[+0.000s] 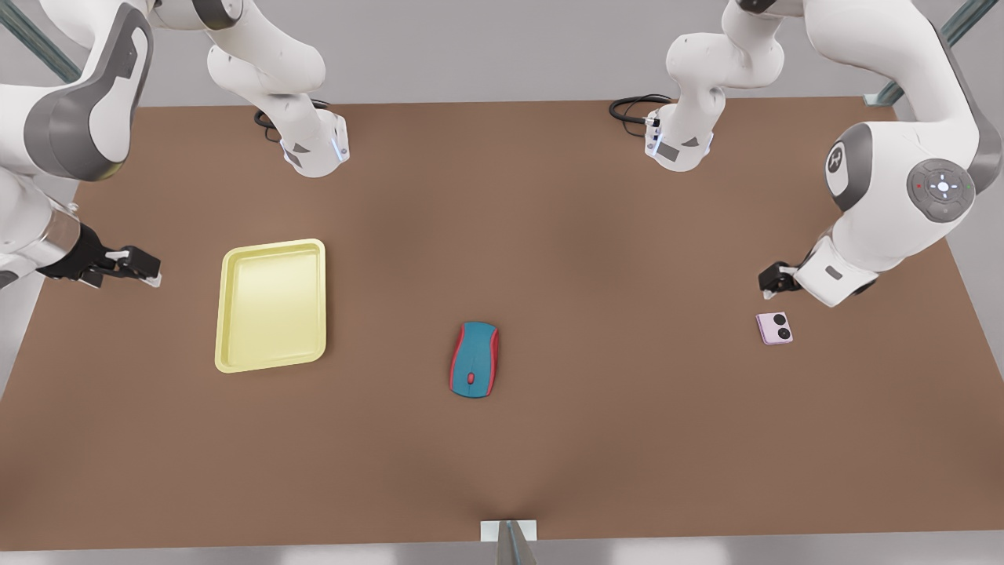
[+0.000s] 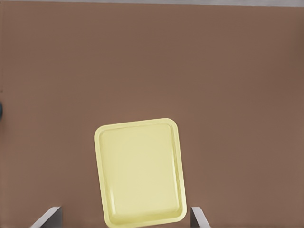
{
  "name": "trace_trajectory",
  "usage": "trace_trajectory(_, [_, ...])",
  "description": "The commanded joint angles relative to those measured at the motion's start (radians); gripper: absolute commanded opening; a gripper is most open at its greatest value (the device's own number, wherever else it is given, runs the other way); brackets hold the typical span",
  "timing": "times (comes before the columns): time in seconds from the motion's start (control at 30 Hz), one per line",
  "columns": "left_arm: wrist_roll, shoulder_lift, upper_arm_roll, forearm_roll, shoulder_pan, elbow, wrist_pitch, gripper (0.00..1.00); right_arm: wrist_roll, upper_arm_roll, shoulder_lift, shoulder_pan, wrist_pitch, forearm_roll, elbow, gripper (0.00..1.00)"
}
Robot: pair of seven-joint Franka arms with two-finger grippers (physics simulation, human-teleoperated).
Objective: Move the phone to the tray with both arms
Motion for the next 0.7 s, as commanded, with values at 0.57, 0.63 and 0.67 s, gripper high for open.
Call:
trace_trajectory(0.57, [0.769, 0.217, 0.260, -0.276, 0.074, -0.592, 0.940, 1.00, -0.051, 0.000, -0.005, 0.003, -0.038, -0.010, 0.002, 1.00])
trace_trajectory(0.63, [0.770, 0.237, 0.260, -0.276, 0.084, -0.629, 0.986, 1.00, -0.051, -0.001, -0.011, 0.002, -0.038, -0.006, 0.002, 1.00])
trace_trajectory(0.67, [0.770, 0.245, 0.260, -0.278, 0.084, -0.630, 0.988, 1.00, -0.051, -0.001, -0.011, 0.000, -0.038, -0.003, 0.002, 1.00])
